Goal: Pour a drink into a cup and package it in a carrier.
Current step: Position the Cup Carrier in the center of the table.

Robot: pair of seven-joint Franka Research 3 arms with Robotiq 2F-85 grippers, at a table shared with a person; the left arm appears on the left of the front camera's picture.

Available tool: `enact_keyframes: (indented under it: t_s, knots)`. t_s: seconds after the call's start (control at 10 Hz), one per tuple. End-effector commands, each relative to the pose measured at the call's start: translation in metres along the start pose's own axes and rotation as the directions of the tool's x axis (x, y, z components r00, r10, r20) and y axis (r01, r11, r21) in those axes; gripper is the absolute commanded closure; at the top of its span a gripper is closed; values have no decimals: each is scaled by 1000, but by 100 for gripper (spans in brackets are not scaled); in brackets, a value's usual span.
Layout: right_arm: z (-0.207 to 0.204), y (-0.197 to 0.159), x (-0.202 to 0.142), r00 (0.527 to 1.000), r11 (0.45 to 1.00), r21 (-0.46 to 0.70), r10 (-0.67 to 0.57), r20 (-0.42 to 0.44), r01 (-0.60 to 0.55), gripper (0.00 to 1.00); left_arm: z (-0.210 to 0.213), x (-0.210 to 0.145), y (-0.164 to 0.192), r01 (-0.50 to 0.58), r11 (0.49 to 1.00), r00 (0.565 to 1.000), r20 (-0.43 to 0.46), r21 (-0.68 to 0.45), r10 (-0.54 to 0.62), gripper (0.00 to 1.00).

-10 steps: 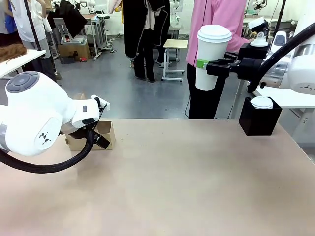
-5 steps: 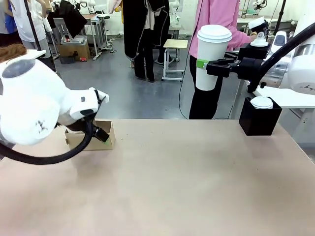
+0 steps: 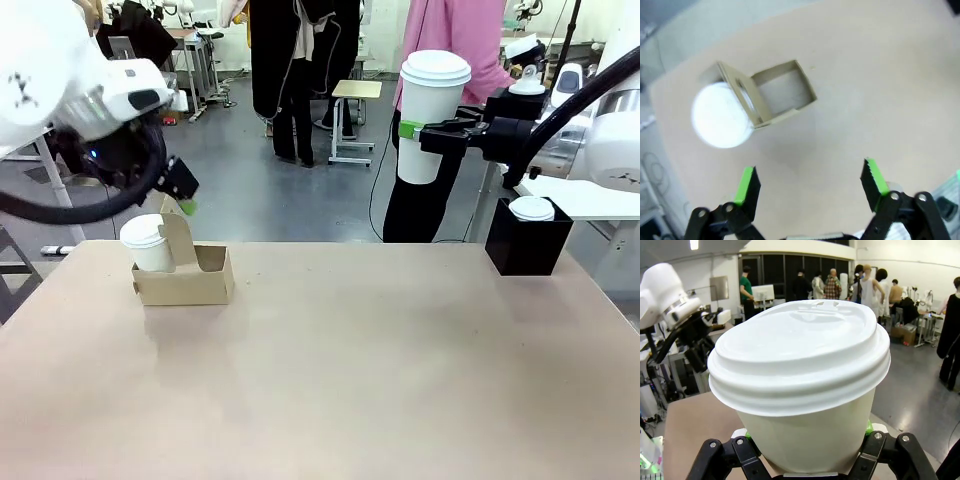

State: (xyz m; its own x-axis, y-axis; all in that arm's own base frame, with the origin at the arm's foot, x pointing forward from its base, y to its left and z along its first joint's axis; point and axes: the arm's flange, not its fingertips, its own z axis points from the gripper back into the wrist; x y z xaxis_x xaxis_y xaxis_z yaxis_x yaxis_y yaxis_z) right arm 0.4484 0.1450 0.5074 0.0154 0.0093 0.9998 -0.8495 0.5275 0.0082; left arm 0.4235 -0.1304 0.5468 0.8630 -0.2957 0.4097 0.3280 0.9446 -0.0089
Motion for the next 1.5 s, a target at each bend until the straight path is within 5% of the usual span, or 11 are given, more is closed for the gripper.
enact_keyframes:
  t_s: [0.0, 0.5, 0.6, 0.7, 0.8, 1.0, 1.1, 1.3, 1.4]
  knots:
    - [-2, 2, 4, 1000, 1000, -15, -6, 5, 6, 20, -20, 31, 17, -116, 993, 992, -54, 28, 117, 0]
    - [-2, 2, 4, 1000, 1000, -15, -6, 5, 6, 20, -65, 73, 45, -219, 973, 971, -81, 68, 224, 0]
    - [-2, 2, 4, 1000, 1000, -15, -6, 5, 6, 20, -67, 74, 45, -221, 972, 968, -102, 79, 228, 58]
    - [-2, 2, 4, 1000, 1000, -15, -6, 5, 6, 20, -69, 75, 46, -220, 970, 967, -105, 101, 231, 59]
    - [-2, 2, 4, 1000, 1000, -15, -6, 5, 6, 20, -71, 75, 44, -232, 966, 964, -103, 116, 244, 100]
    - [-2, 2, 4, 1000, 1000, -15, -6, 5, 6, 20, -76, 75, 49, -250, 960, 959, -103, 125, 263, 100]
    - [-2, 2, 4, 1000, 1000, -15, -6, 5, 6, 20, -78, 76, 50, -250, 960, 959, -106, 127, 264, 84]
    - [-2, 2, 4, 1000, 1000, -15, -6, 5, 6, 20, -79, 75, 45, -251, 959, 959, -97, 131, 265, 100]
    - [-2, 2, 4, 1000, 1000, -15, -6, 5, 6, 20, -79, 75, 42, -251, 959, 959, -100, 132, 265, 100]
